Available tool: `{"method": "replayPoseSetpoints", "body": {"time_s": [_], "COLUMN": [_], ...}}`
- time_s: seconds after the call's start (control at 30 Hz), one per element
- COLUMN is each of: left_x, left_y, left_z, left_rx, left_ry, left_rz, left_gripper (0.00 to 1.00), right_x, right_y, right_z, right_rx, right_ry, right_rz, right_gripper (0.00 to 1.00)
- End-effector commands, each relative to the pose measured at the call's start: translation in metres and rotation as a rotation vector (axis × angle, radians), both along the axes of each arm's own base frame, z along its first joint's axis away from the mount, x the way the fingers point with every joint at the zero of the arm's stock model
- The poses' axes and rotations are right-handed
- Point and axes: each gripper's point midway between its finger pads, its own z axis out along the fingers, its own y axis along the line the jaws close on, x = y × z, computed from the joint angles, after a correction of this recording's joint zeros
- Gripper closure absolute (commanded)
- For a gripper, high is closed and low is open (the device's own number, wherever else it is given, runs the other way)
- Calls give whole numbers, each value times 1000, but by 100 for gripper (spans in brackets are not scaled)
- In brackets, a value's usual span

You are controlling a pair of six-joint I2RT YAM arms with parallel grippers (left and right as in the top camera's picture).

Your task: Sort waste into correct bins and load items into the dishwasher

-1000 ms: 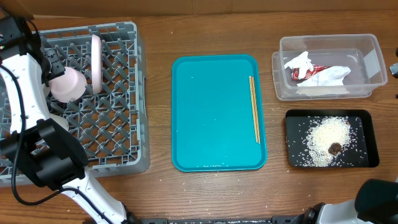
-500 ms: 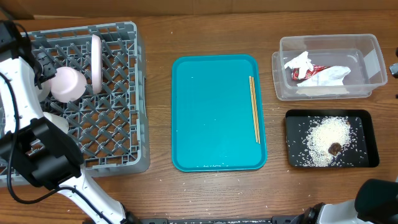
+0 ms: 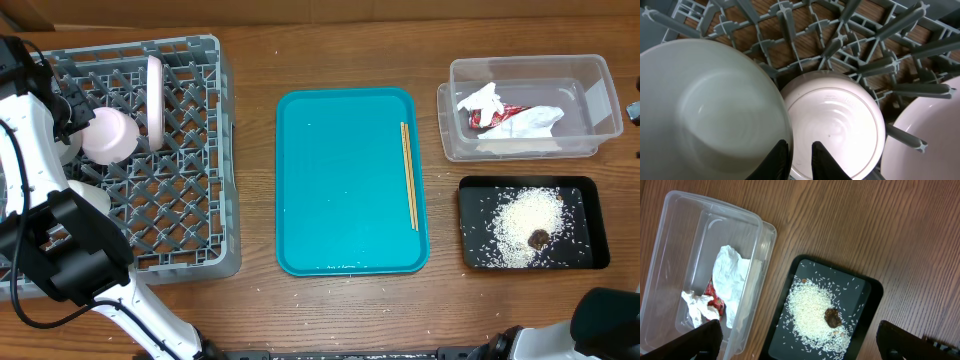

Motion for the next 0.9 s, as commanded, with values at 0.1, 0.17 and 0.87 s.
{"method": "replayPoseSetpoints", "body": {"time_s": [0.1, 0.17, 0.87], "left_x": [-3, -6, -15], "left_y": [-2, 0, 10], "left_z": [-6, -8, -18], "left_rx": [-16, -7, 40], "left_ry": [21, 36, 96], "left_rz": [-9, -2, 30], "left_gripper": [80, 80, 82], "right_x": [1, 1, 1], "right_y": [-3, -3, -3], "right_z": [7, 7, 7], "right_rx": [-21, -21, -21], "right_ry": [-15, -15, -15], "right_rz": [-2, -2, -2], "right_gripper": [0, 0, 0]}}
